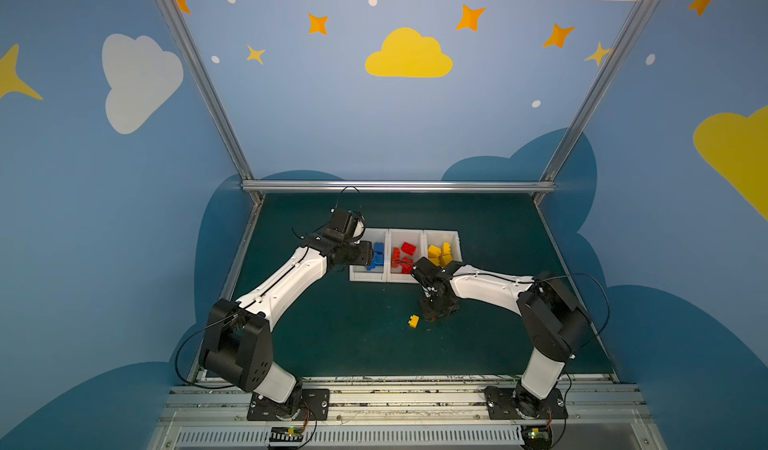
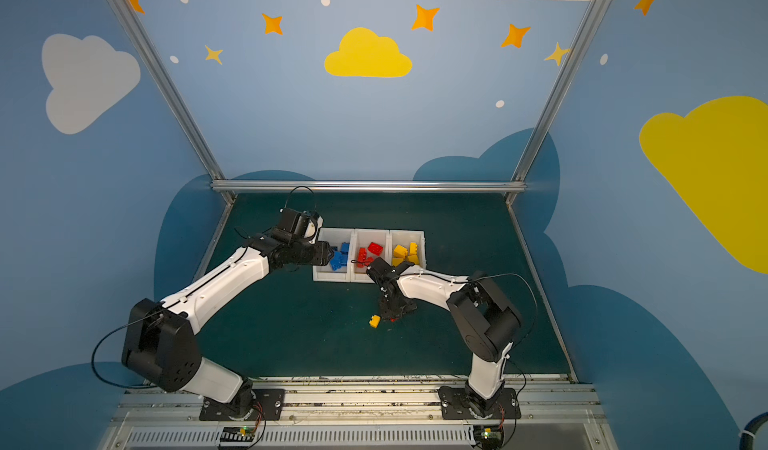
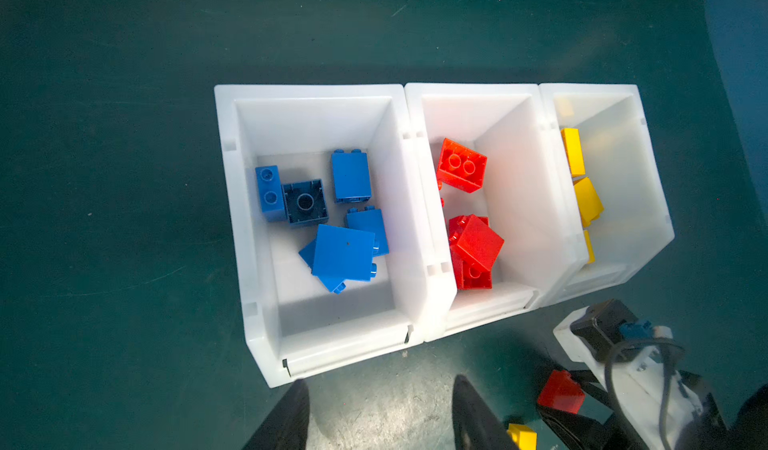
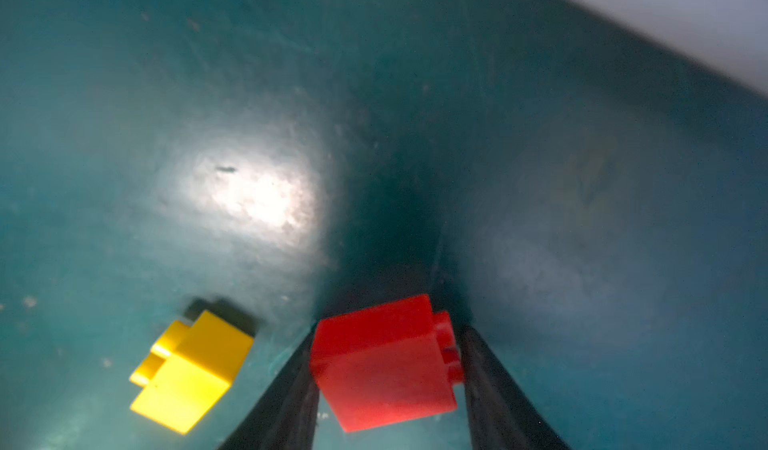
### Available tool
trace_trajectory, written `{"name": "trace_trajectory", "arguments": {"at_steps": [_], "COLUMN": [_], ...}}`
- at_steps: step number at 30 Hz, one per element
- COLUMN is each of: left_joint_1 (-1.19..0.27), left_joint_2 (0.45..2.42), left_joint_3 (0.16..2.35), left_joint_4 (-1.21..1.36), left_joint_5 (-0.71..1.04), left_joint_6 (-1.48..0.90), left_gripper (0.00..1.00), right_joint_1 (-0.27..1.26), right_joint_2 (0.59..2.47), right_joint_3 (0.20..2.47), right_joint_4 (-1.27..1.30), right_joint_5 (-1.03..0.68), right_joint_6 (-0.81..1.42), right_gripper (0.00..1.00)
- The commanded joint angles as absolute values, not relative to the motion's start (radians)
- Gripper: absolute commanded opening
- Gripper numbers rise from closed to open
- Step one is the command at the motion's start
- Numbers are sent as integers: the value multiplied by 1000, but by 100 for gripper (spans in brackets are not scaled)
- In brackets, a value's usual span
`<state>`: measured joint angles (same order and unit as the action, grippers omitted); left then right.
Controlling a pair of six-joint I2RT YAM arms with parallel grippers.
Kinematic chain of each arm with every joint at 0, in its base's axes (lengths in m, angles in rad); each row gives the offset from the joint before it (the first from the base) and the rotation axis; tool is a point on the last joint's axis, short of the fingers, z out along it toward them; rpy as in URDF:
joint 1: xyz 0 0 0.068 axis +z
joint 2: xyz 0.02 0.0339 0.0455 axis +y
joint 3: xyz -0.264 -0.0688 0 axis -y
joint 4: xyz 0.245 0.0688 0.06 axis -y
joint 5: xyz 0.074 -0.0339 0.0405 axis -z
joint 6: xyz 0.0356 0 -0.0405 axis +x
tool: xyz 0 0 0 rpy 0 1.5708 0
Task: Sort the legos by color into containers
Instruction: 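Lower the right gripper onto the loose red brick and close on it, then carry the red brick with the right gripper and drop it into the red compartment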
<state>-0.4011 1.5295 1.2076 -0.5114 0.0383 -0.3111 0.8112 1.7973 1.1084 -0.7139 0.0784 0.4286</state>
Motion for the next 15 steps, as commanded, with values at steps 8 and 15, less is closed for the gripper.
{"name": "trace_trajectory", "arguments": {"at_steps": [8, 15], "left_joint_1": [-396, -396], "left_joint_2": [1486, 1424], "left_joint_3": [1182, 1130], "left_joint_4": [-506, -510], "left_joint_5": [42, 37], "left_joint_6": [-319, -335], "left_gripper": [56, 56], "right_joint_1": [816, 811], "right_joint_2": [1787, 1736], "right_joint_3": [1132, 1279], "right_joint_4": [-740, -809], "right_joint_5": [109, 122], "right_joint_6": [392, 316], "right_gripper": [33, 32]}}
